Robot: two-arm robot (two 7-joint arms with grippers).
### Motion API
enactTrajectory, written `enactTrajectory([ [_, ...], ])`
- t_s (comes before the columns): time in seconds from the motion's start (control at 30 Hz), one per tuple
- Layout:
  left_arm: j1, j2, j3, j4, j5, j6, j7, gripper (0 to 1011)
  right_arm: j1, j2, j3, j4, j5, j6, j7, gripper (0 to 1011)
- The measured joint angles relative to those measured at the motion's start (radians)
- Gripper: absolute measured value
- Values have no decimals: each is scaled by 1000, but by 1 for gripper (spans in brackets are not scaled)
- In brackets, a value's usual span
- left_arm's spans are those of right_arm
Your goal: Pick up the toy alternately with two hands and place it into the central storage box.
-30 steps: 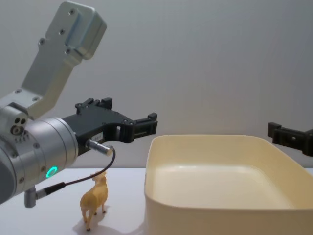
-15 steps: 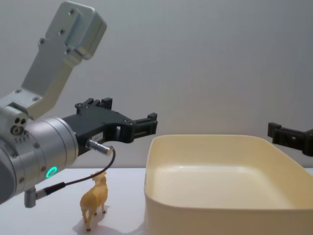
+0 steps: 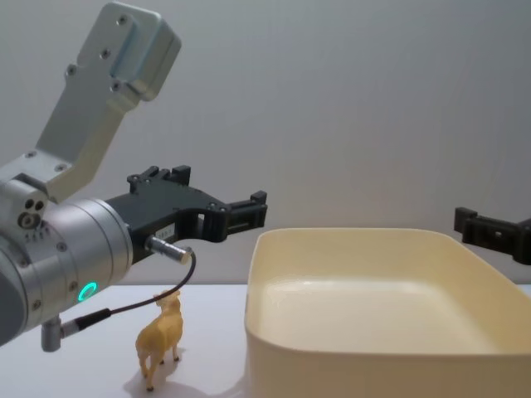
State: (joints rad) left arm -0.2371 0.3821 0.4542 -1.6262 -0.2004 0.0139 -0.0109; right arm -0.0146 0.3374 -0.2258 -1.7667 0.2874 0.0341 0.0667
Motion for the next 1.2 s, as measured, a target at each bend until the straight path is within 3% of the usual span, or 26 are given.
enactTrajectory([
  [1.2,0,0,0,0,0,0,0,1001,0,1,1,0,0,1,1,1003],
])
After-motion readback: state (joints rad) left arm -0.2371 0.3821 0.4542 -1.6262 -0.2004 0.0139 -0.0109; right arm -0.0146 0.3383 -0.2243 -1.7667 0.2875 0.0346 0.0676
